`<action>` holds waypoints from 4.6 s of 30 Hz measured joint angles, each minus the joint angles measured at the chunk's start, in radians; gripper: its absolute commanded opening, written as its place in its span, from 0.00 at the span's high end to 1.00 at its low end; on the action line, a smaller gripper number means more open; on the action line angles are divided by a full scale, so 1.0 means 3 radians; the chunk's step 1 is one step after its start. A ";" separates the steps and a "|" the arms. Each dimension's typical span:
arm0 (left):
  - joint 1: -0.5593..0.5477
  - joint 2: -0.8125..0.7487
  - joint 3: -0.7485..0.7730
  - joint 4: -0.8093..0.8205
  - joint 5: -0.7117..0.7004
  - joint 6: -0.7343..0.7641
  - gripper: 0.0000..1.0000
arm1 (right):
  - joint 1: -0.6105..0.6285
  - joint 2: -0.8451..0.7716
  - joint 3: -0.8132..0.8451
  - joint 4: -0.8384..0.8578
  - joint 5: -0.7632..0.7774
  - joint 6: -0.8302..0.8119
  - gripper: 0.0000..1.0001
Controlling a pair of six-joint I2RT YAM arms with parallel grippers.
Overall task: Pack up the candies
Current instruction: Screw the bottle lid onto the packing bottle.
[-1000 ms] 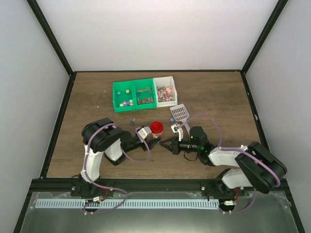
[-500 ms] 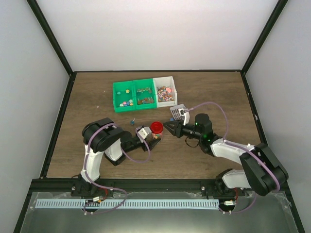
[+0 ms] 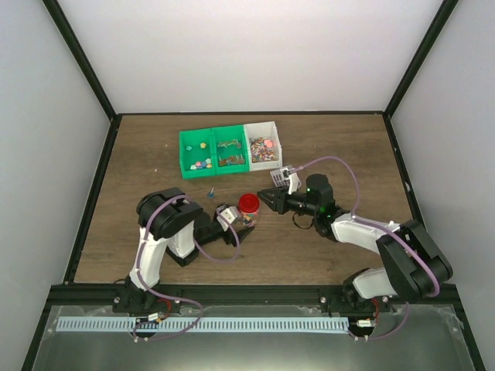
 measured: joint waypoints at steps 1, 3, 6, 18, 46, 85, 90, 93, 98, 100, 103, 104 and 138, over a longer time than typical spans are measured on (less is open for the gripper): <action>0.0000 -0.0005 -0.0001 0.0000 0.0001 -0.0010 0.05 | -0.0004 0.0000 0.0000 -0.0008 -0.0005 -0.0004 0.71; 0.0000 -0.0019 -0.0004 -0.0003 -0.0001 -0.0034 0.01 | -0.0015 0.0000 0.0000 -0.0018 -0.0015 -0.0013 0.71; 0.0000 -0.0041 -0.0013 -0.0004 -0.0013 -0.0066 0.00 | -0.0022 0.0000 0.0000 -0.0017 -0.0027 -0.0025 0.71; 0.0011 -0.0051 0.0048 -0.0013 -0.0092 -0.0214 0.04 | -0.0034 0.0107 0.0000 0.0004 -0.0093 -0.0033 0.71; 0.0014 -0.0081 0.0219 -0.0027 0.0113 -0.0559 0.12 | -0.0055 0.0079 0.0001 0.0043 -0.0099 -0.0033 0.71; 0.0036 -0.0043 0.0258 -0.0017 0.0324 -0.0376 0.41 | -0.0065 0.0626 0.0357 0.0170 -0.0314 0.0043 0.76; 0.0037 -0.0043 0.0258 -0.0017 0.0328 -0.0345 0.40 | -0.0065 0.0642 0.0366 0.0198 -0.0399 0.0045 0.80; 0.0037 -0.0043 0.0258 -0.0017 0.0329 -0.0341 0.40 | -0.0065 0.0649 0.0366 0.0225 -0.0483 0.0057 0.82; 0.0037 -0.0042 0.0257 -0.0017 0.0331 -0.0336 0.40 | -0.0065 0.0683 0.0365 0.0268 -0.0539 0.0056 0.84; 0.0037 -0.0042 0.0254 -0.0015 0.0331 -0.0336 0.39 | -0.0065 0.0687 0.0360 0.0285 -0.0551 0.0067 0.84; 0.0037 -0.0042 0.0252 -0.0015 0.0332 -0.0336 0.37 | -0.0065 0.0688 0.0354 0.0329 -0.0568 0.0070 0.87; 0.0037 -0.0042 0.0252 -0.0015 0.0332 -0.0336 0.37 | -0.0065 0.0688 0.0343 0.0346 -0.0568 0.0070 0.88; 0.0033 -0.0060 0.0210 -0.0010 0.0381 -0.0336 0.43 | 0.0080 0.0572 -0.0045 0.0741 -0.0178 -0.0034 0.99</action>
